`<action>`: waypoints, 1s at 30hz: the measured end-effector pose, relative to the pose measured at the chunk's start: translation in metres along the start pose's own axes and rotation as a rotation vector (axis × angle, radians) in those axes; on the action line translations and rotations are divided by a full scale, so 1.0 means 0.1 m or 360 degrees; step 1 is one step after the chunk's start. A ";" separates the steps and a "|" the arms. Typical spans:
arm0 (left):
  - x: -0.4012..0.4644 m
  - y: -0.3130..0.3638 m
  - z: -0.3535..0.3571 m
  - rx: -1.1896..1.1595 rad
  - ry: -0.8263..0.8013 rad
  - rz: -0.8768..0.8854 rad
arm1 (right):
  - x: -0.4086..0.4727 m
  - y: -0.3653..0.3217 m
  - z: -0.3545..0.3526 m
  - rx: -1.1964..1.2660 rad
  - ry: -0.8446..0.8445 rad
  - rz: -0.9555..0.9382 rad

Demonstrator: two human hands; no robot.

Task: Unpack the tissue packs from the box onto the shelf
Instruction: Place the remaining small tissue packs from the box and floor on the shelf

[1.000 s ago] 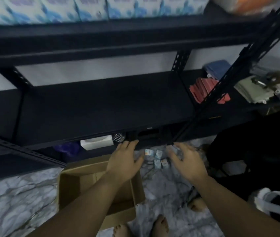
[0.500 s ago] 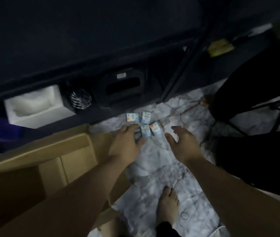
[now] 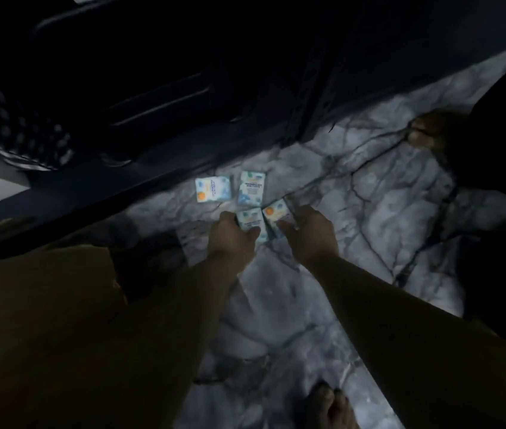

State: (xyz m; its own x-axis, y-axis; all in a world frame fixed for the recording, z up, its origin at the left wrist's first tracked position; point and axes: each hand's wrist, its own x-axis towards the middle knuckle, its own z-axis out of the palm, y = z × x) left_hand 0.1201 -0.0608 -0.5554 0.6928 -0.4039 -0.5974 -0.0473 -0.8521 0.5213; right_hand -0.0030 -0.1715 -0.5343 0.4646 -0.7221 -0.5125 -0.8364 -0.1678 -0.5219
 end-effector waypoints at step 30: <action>-3.38 1.41 -2.81 -0.1007 0.0023 0.0032 | -2.93 -1.99 -2.51 0.1035 0.0166 -0.0095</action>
State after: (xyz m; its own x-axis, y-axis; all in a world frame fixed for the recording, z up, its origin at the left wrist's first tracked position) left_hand 0.0816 0.0489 -0.1085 0.7063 -0.4095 -0.5774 0.3709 -0.4806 0.7946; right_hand -0.0454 -0.0952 -0.1090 0.4465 -0.7910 -0.4183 -0.4487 0.2066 -0.8695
